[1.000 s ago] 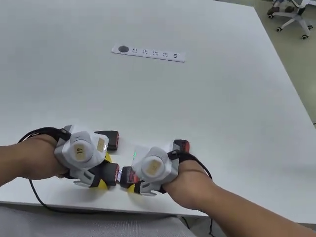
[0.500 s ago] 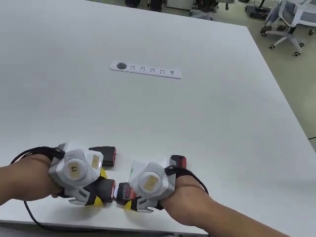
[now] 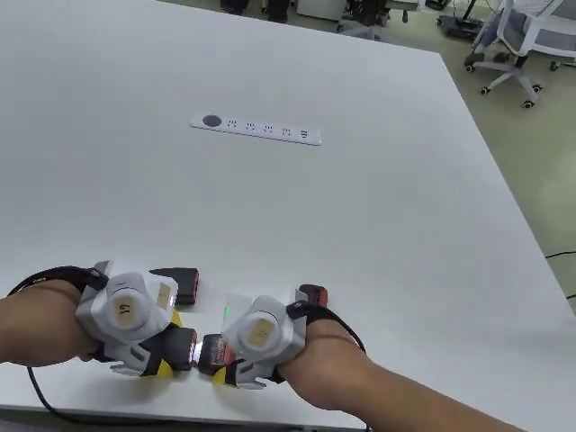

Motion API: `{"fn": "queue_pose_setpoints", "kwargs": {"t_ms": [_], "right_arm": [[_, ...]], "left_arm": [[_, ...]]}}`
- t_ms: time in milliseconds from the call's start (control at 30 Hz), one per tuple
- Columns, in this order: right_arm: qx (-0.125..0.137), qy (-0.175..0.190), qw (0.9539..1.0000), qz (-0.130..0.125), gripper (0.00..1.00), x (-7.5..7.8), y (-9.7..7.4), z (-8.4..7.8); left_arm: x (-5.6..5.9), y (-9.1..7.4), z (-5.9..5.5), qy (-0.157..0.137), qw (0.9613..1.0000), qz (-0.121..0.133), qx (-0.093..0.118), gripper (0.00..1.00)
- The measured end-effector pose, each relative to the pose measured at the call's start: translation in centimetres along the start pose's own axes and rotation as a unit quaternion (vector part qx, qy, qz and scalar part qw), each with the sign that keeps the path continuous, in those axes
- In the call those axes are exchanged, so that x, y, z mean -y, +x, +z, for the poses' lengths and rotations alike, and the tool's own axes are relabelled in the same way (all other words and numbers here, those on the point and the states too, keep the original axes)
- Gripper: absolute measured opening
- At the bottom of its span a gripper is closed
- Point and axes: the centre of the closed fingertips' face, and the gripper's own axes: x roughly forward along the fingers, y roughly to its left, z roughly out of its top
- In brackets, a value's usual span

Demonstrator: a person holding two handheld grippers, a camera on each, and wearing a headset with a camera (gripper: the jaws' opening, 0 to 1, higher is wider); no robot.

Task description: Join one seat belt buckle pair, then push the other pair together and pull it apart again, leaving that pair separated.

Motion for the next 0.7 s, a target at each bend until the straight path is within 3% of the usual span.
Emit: {"fn": "queue_pose_setpoints", "kwargs": {"t_ms": [600, 700], "right_arm": [[-0.015, -0.017, 0.9997, 0.005, 0.33, -0.11, 0.03, 0.14], [-0.016, -0.014, 0.9998, 0.008, 0.34, -0.13, -0.16, 0.27]], "left_arm": [[-0.35, -0.19, -0.32, -0.028, 0.999, 0.015, -0.03, 0.41], [-0.45, -0.84, 0.18, -0.033, 0.9989, 0.023, -0.023, 0.43]]}}
